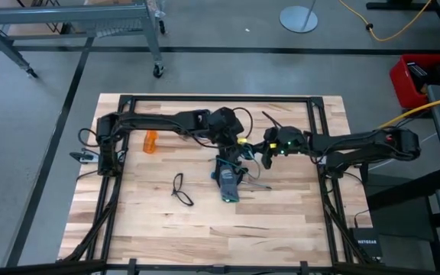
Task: Coil cords
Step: Coil the green wire on the black spool
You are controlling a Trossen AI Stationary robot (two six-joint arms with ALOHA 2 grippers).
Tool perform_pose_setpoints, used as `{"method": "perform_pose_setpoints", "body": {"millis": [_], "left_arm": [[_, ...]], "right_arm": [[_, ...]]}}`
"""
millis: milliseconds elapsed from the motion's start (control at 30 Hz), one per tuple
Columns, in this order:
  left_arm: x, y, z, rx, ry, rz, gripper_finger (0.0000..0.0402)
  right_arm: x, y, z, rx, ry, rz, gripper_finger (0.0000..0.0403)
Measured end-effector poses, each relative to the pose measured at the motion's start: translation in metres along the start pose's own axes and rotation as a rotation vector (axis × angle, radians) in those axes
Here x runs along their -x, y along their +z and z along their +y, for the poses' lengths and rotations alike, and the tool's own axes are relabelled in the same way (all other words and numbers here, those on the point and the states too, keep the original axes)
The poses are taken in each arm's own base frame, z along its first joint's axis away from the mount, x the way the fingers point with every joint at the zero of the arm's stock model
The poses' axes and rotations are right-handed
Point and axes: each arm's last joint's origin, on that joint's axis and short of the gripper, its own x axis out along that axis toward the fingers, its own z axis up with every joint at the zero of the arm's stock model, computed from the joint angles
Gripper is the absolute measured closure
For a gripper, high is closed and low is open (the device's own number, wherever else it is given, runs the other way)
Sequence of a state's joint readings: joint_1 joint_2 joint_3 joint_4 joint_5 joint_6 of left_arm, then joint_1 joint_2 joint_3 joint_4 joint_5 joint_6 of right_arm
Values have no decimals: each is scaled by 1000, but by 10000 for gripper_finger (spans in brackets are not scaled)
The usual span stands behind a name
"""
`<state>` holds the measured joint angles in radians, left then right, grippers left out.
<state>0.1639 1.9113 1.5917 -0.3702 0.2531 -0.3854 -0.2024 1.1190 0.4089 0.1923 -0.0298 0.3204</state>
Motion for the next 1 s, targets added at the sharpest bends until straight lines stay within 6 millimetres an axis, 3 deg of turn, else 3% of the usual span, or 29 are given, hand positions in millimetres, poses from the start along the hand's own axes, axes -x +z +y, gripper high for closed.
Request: {"method": "perform_pose_setpoints", "body": {"millis": [267,567,767,1000], "left_arm": [[11,-4,3,1,76,52,401],[11,-9,2,7,91,93,401],[8,-8,-8,-27,65,61,401],[7,2,-18,-122,11,-67,398]], "right_arm": [[16,12,8,21,150,-77,402],[36,24,13,54,189,-198,402],[48,34,13,50,107,-327,402],[55,47,17,51,129,-482,402]]}}
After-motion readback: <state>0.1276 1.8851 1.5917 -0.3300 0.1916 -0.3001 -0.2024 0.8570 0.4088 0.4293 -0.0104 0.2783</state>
